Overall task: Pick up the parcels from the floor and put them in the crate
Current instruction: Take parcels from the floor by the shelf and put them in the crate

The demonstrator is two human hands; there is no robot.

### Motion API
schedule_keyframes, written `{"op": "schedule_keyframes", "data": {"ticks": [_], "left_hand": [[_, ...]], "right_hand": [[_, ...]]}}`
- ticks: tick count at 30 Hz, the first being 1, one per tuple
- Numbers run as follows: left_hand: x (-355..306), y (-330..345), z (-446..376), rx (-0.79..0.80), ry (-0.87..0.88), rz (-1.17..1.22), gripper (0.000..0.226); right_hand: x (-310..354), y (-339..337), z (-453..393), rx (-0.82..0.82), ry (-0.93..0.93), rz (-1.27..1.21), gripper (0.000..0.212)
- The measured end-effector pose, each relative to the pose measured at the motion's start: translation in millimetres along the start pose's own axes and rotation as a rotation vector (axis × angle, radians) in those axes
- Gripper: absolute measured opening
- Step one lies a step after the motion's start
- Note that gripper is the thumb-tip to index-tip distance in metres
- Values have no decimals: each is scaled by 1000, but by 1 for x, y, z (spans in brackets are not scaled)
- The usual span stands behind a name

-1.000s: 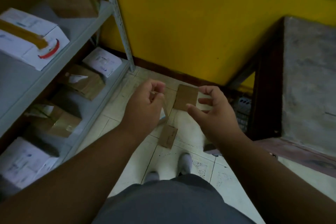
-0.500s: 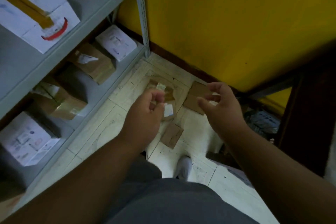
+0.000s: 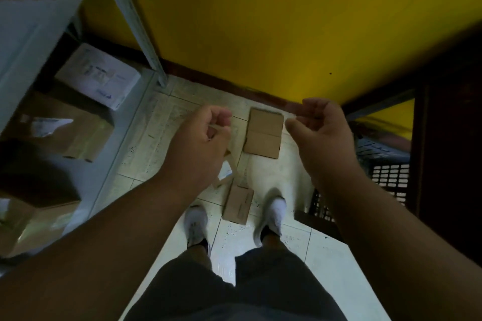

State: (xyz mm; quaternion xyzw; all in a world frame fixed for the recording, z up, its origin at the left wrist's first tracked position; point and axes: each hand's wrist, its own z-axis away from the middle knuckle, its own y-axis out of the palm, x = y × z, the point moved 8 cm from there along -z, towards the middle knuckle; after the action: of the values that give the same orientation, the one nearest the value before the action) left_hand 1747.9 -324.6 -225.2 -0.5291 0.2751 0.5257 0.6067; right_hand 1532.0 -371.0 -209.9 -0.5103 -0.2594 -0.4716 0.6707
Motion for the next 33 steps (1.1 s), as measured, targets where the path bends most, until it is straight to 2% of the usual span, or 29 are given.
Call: {"op": "schedule_keyframes", "data": {"ticks": [9,14,19,24,27,30,33], "left_hand": [[111,114,-100,-16,-80,27,17],[201,185,-146,-20,-183,40,21],[291,255,-194,-75,-257,64,19],[418,340,-253,22,-394,-38,21],[483,375,-283,42,-458,-79,29],[535,401,-301,37,-580,-159,44],[572,429,-307,178,-703,-249,60]], "right_hand": [[-145,45,-110,11,127,56,38],[-245,93,-174,-3,187,48,33],[-360,143,-231,76,281,141,42],[-493,170,-297,126,409,220,46],[-567,179,-328,181,482,335,54],[-627,182,-350,111,621,357,64],[-667,193,-364,119,710,230,76]]}}
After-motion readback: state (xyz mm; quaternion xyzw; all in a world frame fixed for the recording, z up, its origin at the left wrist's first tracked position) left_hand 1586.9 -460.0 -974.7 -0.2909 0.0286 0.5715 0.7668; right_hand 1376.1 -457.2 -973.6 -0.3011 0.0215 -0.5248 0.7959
